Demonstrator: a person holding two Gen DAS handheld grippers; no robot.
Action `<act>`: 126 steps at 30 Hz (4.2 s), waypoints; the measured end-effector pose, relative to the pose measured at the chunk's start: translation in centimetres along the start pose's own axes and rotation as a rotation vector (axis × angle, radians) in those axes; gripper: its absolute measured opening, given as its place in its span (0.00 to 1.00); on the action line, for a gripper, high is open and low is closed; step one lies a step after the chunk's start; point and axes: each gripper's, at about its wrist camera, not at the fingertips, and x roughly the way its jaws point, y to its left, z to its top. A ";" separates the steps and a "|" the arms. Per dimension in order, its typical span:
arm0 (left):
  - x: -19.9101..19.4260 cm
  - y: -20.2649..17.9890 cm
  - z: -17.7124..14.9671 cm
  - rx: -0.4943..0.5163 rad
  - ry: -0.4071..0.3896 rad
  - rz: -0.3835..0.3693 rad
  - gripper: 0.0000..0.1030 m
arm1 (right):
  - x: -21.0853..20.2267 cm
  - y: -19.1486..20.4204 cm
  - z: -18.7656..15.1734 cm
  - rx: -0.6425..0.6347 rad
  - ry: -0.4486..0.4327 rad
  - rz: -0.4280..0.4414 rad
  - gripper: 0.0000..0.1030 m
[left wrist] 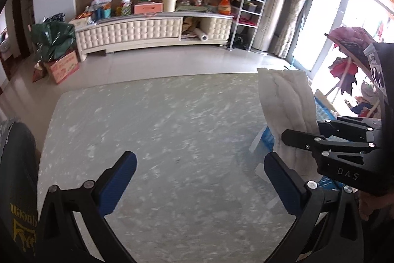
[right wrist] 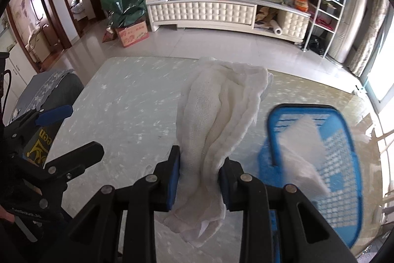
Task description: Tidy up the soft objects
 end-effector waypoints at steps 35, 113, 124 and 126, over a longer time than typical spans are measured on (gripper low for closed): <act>0.6 -11.5 1.2 0.186 -0.025 -0.156 1.00 | -3.5 -7.3 -4.5 0.260 -0.025 -0.118 0.27; -3.7 -7.1 -0.1 0.121 -0.174 -0.038 1.00 | -3.4 -2.4 -2.4 0.180 -0.151 -0.106 0.99; -7.3 -1.3 -1.7 0.053 -0.265 0.073 1.00 | -3.0 0.8 -0.3 0.097 -0.256 -0.021 1.00; -7.7 -0.6 -2.0 0.042 -0.273 0.092 1.00 | -2.6 1.6 -0.1 0.071 -0.259 -0.008 1.00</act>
